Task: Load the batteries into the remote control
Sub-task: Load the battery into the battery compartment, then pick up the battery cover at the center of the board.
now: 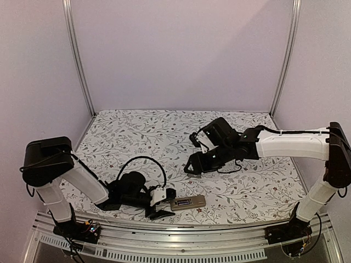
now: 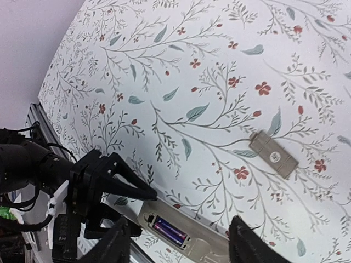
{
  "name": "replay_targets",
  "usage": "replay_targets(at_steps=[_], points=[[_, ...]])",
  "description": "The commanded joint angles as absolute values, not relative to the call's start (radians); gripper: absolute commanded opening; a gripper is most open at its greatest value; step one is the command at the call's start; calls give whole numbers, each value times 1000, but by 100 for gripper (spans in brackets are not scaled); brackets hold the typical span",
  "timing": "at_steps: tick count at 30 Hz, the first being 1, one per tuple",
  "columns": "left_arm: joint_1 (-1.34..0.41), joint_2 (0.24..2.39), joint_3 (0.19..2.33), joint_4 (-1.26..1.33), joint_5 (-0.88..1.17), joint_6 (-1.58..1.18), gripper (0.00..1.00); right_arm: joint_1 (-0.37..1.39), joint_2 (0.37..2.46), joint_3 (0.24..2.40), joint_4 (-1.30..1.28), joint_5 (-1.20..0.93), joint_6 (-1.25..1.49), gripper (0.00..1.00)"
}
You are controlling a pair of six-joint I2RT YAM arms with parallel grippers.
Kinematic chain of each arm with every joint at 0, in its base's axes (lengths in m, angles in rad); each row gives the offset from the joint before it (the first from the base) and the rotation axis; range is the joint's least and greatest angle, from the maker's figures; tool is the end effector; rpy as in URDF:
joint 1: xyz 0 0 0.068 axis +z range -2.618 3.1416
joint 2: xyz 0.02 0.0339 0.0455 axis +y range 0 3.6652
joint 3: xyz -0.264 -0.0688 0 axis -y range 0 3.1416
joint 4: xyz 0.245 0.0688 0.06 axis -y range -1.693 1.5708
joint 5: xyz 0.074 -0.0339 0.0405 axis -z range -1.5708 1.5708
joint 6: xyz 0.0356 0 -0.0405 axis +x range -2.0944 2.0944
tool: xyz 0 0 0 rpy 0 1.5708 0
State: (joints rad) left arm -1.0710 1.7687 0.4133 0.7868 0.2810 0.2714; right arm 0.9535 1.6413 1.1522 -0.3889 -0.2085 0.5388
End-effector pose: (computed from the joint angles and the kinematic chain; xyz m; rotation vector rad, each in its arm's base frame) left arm 0.1227 -0.2453 0.0876 1.5063 1.6218 -0.7580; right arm 0.1981 0.2918 0.2310 -0.6414 2.5642 0.8501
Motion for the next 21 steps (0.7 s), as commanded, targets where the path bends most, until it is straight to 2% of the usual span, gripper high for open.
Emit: replay_targets(at_steps=[1, 4, 9, 14, 21], points=[[-1047, 1717, 426, 731, 326, 397, 77, 840, 1626, 1156, -383, -205, 355, 74], [-1028, 1672, 424, 679, 370, 484, 84, 785, 1679, 1209, -408, -226, 119, 82], [-989, 1554, 423, 555, 457, 547, 90, 773, 1820, 1339, -509, -206, -315, 82], [-922, 1434, 418, 471, 468, 445, 90, 779, 1992, 1499, -626, -207, -315, 73], [-808, 1403, 431, 502, 396, 154, 91, 816, 2046, 1459, -553, -221, -416, 75]])
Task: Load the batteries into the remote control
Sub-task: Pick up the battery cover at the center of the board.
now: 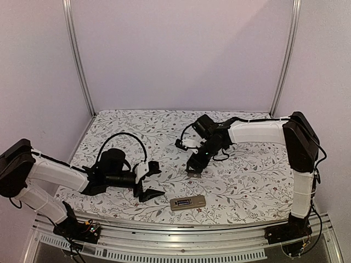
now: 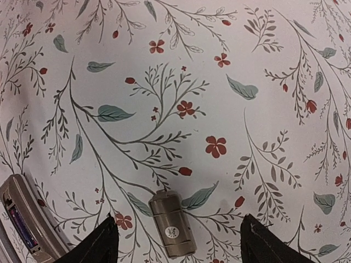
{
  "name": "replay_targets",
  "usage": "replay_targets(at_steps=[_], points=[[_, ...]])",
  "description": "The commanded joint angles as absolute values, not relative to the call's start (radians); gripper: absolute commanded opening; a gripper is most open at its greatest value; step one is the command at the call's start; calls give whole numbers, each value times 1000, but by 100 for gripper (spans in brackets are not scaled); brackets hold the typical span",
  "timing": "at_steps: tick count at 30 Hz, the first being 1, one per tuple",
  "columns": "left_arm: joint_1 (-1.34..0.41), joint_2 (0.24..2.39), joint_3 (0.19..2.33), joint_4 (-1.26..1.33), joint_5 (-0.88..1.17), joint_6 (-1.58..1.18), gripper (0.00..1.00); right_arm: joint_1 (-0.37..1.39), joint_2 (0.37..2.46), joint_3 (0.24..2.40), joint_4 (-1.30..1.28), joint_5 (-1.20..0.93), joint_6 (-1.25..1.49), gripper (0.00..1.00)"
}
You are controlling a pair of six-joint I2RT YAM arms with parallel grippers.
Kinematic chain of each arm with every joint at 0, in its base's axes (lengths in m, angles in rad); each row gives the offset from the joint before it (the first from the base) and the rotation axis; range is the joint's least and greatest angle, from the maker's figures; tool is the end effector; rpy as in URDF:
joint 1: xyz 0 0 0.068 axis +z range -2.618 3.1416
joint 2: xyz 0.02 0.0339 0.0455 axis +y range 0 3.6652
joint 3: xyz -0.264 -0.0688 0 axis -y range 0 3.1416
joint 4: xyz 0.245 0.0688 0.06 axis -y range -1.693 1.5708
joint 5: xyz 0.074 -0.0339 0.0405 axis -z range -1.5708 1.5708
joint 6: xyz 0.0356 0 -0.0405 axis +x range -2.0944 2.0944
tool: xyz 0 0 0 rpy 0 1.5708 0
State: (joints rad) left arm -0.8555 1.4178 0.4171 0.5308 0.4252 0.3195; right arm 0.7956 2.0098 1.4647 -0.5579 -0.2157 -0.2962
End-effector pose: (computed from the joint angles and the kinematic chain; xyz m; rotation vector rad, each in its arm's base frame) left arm 0.1577 -0.2039 0.1524 1.3717 1.5665 -0.7651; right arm 0.2898 0.3067 0.1796 -1.4652 2.2775 0.4434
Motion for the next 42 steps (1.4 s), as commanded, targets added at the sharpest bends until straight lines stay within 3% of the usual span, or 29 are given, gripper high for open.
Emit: replay_targets(at_steps=[1, 8, 10, 14, 19, 24, 36, 42], points=[[-806, 1400, 431, 502, 394, 154, 91, 816, 2058, 1461, -547, -214, -437, 75], [-798, 1361, 380, 542, 322, 197, 91, 819, 2125, 1526, -552, -240, -333, 63], [-797, 1352, 365, 552, 321, 196, 90, 818, 2113, 1576, -552, -166, -113, 61], [-789, 1340, 344, 591, 324, 182, 90, 841, 2080, 1616, -571, -72, 327, 48], [-774, 1300, 306, 608, 339, 195, 90, 921, 2060, 1632, -665, 115, 553, 46], [-756, 1253, 255, 640, 348, 188, 90, 946, 2119, 1663, -739, 124, 659, 31], [-745, 1179, 175, 660, 374, 143, 90, 965, 2270, 1848, -906, 196, 671, 23], [-741, 1178, 167, 668, 383, 141, 90, 968, 2291, 1842, -933, 201, 681, 20]])
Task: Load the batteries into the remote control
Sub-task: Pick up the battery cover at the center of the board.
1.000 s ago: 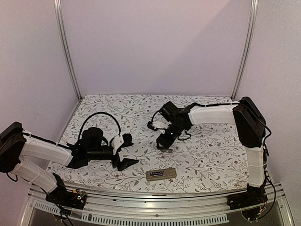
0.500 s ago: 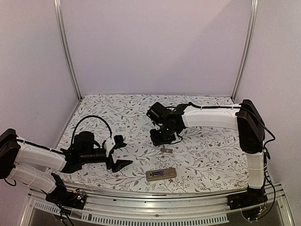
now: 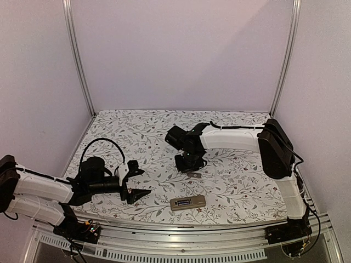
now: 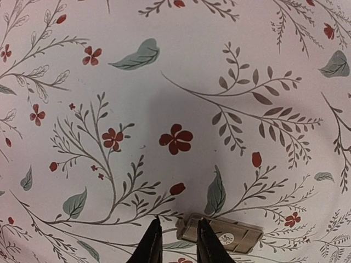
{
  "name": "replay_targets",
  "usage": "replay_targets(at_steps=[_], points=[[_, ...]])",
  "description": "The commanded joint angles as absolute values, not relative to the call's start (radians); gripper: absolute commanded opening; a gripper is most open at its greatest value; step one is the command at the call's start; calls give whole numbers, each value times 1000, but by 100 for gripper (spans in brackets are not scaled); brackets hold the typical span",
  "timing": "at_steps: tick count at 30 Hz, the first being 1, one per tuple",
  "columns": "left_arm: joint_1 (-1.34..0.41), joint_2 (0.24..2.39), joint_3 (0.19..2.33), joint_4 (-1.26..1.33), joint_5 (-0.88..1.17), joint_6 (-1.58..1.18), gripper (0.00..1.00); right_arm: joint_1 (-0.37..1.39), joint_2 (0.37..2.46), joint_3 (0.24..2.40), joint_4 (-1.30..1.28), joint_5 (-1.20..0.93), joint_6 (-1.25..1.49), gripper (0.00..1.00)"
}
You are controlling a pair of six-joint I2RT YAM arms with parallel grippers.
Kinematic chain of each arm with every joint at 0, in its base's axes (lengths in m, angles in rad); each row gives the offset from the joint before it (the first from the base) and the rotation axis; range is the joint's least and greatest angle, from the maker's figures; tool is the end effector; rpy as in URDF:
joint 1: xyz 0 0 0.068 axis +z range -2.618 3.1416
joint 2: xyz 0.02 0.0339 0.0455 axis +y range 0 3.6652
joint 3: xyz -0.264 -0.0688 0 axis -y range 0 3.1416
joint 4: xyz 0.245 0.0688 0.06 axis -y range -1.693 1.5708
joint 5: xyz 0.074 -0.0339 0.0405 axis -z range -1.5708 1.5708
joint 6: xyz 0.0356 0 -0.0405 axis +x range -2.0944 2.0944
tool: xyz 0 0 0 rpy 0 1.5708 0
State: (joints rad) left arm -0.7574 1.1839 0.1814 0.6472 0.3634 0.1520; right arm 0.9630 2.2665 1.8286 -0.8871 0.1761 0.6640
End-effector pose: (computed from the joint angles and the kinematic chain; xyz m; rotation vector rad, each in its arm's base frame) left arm 0.1391 -0.1489 0.1465 1.0856 1.6505 -0.7500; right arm 0.2696 0.3766 0.1608 -0.3930 2.8174 0.0828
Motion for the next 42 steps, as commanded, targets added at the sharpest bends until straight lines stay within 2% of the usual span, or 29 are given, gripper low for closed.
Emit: replay_targets(at_steps=[1, 8, 13, 17, 26, 33, 42], points=[[-741, 1179, 166, 670, 386, 140, 90, 968, 2294, 1842, -930, 191, 679, 18], [-738, 1180, 166, 664, 383, 132, 90, 972, 2309, 1832, -933, 173, 672, 10], [-738, 1183, 167, 667, 388, 131, 90, 972, 2314, 1830, -923, 166, 666, 9], [-737, 1182, 165, 663, 388, 130, 90, 972, 2314, 1829, -925, 163, 662, 0], [-736, 1172, 172, 660, 387, 158, 90, 965, 2243, 1836, -923, 115, 615, 0], [-731, 1159, 208, 636, 389, 260, 90, 944, 2052, 1778, -824, -142, 444, 0], [-731, 1148, 344, 679, 438, 485, 91, 938, 1846, 1668, -661, -586, 260, 0]])
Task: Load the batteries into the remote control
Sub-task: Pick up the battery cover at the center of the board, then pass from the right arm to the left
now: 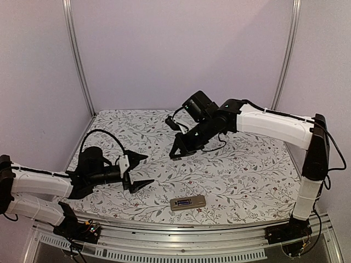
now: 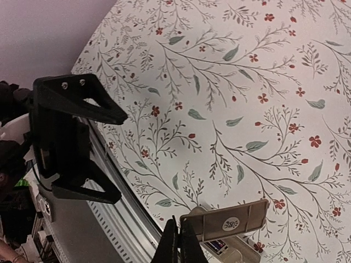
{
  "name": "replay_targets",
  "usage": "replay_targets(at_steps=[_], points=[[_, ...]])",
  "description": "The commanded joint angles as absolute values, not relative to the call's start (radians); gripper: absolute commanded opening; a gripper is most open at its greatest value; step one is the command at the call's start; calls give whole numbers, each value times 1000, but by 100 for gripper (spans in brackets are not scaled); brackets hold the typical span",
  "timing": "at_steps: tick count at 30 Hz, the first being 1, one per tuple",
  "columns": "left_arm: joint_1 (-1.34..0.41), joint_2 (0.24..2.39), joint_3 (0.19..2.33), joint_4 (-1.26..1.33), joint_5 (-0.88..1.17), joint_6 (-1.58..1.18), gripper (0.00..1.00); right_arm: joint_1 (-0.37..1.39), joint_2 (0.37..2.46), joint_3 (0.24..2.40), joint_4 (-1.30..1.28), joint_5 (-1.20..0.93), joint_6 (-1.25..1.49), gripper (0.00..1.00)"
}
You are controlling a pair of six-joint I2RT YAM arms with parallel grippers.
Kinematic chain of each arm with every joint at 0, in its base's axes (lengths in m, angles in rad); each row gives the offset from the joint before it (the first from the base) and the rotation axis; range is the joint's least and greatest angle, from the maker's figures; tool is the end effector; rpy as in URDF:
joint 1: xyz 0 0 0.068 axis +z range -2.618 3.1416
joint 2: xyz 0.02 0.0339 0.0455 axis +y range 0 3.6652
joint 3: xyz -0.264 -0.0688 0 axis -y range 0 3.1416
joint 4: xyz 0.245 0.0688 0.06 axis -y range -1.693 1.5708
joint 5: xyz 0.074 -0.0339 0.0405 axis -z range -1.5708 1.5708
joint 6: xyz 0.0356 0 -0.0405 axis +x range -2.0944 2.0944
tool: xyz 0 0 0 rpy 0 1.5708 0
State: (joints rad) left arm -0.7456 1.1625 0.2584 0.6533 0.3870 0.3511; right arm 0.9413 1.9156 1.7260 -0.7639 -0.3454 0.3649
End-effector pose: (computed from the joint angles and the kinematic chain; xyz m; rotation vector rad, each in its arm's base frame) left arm 0.1506 -0.1574 0.1738 1.1896 1.4144 -0.6290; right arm 0.2395 0.3493 0.2871 -0.9163 2.5596 0.9020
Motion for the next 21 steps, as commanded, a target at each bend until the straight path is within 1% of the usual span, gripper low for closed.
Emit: replay_targets(at_steps=[1, 3, 6, 8, 11, 13, 17, 18, 21], points=[[-730, 1149, 370, 661, 466, 505, 91, 939, 1820, 1654, -632, -627, 249, 0], [-729, 1143, 432, 571, 573, 571, 90, 938, 1776, 1641, -609, -702, 215, 0], [-729, 1115, 512, 353, 759, 797, 88, 942, 1762, 1666, -657, -766, 149, 0], [-729, 1118, 586, 217, 810, 850, 85, 961, 1768, 1693, -727, -744, 91, 0], [-727, 1165, 708, 37, 839, 839, 81, 1001, 1762, 1693, -753, -740, -5, 0], [-727, 1175, 734, 5, 866, 847, 75, 1015, 1755, 1692, -753, -748, -48, 0], [-749, 1193, 756, -62, 890, 844, 53, 1031, 1748, 1690, -751, -748, -72, 0], [-759, 1201, 761, -61, 878, 826, 51, 1035, 1746, 1690, -751, -745, -73, 0], [-781, 1216, 760, -48, 836, 811, 48, 1044, 1742, 1688, -745, -740, -75, 0]])
